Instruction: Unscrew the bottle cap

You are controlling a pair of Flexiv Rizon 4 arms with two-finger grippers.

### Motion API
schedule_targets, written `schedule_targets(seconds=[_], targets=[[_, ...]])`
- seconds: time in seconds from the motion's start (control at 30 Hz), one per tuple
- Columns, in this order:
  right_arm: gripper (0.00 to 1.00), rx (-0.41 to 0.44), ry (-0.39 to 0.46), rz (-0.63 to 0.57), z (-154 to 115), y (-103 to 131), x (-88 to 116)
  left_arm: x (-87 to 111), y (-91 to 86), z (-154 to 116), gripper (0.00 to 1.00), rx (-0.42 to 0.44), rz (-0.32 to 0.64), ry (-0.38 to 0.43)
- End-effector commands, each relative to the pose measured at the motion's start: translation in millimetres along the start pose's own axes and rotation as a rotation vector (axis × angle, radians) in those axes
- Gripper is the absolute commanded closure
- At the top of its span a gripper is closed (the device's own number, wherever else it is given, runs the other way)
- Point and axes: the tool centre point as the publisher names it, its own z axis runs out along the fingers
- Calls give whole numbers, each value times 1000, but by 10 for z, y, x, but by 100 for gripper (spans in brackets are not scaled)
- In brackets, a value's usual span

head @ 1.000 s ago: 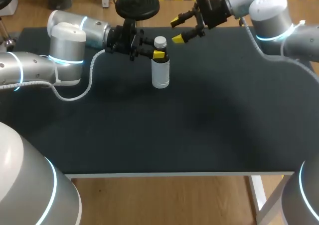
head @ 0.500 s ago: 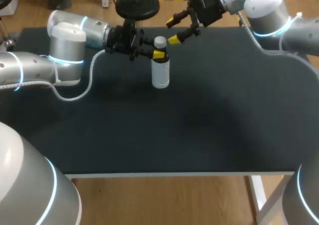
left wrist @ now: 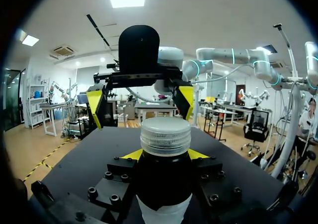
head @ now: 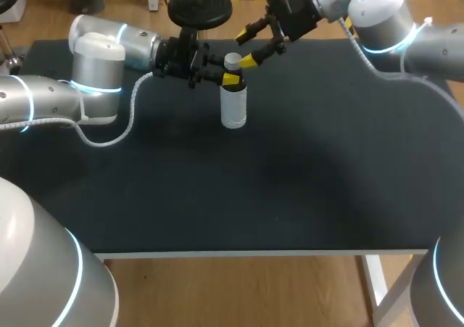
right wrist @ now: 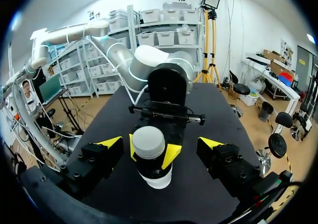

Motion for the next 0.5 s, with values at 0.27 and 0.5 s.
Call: schedule_targets(seconds=[0.27,0.5], targets=[[0,7,6,0,42,8,102,-23,17,-4,100,1,0,6],[0,23,-4,-1,95,1,124,-23,17,-4,100,1,0,6]])
